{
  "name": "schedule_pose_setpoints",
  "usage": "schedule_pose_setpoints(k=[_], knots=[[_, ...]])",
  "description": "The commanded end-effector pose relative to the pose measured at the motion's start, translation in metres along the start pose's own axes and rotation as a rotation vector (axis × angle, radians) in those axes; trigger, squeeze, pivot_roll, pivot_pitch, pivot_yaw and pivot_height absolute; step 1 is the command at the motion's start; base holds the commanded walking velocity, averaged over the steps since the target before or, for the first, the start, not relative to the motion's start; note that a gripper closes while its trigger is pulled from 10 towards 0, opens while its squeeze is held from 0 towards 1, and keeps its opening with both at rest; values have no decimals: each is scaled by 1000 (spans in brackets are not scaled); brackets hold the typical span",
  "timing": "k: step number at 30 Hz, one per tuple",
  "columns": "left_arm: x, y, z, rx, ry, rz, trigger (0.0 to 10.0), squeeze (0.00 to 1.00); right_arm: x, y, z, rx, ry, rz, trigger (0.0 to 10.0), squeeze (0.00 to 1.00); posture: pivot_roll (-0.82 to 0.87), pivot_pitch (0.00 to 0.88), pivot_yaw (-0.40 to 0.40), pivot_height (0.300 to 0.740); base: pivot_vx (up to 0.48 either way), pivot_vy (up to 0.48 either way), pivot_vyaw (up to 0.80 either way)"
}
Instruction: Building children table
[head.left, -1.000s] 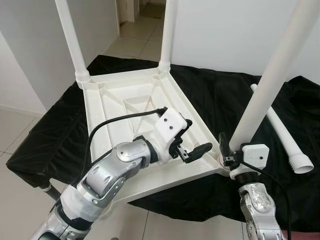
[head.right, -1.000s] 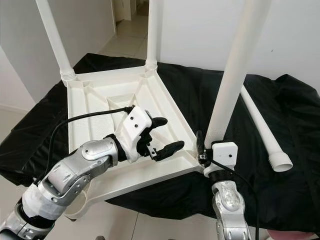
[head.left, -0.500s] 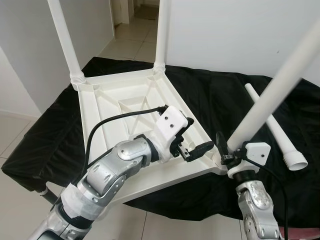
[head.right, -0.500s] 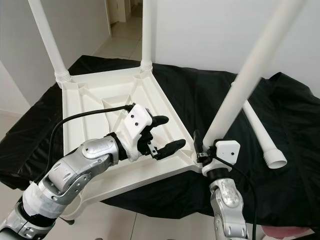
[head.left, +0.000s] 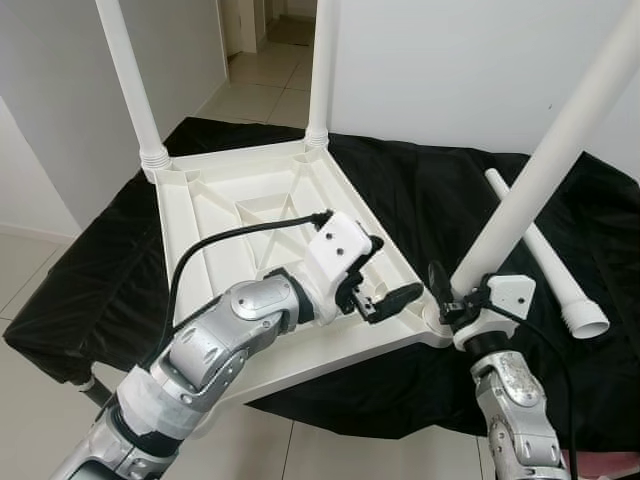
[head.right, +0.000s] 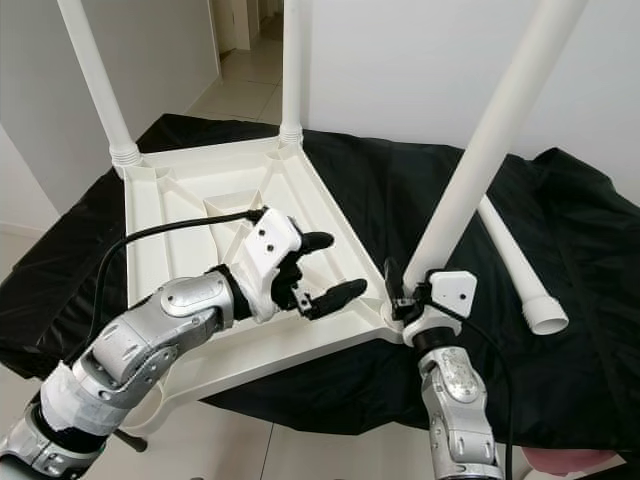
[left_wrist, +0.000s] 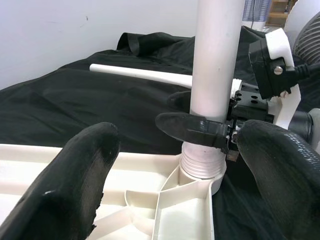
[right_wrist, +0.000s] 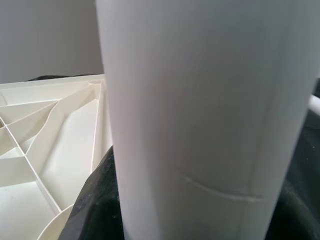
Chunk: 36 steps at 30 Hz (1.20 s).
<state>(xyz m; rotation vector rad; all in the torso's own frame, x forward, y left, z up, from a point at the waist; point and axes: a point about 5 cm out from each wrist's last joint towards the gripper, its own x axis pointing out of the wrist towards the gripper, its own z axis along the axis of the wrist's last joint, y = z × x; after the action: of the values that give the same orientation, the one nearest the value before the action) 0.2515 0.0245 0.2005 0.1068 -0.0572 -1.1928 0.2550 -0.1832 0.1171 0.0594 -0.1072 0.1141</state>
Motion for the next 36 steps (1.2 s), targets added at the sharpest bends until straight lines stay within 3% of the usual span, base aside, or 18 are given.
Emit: schedule_pose_setpoints(k=[1,9,13,16,23,34,35,36], knots=[[1,-7,6,22,-8,-152,10000,0,-9,4,-36,54,207,4,10000,0,-79,5,-12,740,0,0,0],[1,-8,6,21,-7,-153,10000,0,-3,5,-28,76,210,-47,10000,0,-81,8,-12,740,0,0,0],[1,-9,6,21,-7,-154,10000,0,-2,8,-21,39,158,-90,10000,0,-80,10,-17,740,0,0,0],[1,-9,7,18,-9,-151,10000,0,-6,10,-15,18,86,-295,10000,0,-76,14,-22,740,0,0,0],[1,-10,7,18,-10,-149,10000,0,-4,8,-9,14,69,-511,10000,0,-77,14,-22,740,0,0,0],[2,-9,7,19,-12,-145,10000,0,-2,-3,-6,-3,68,-613,10000,0,-77,8,-29,740,0,0,0],[2,-9,7,20,-13,-144,10000,0,0,1,-2,33,16,-538,10000,286,-73,4,-35,740,0,0,0],[2,-9,7,20,-13,-144,10000,0,0,1,-2,33,16,-538,10000,286,-73,4,-35,740,0,0,0]])
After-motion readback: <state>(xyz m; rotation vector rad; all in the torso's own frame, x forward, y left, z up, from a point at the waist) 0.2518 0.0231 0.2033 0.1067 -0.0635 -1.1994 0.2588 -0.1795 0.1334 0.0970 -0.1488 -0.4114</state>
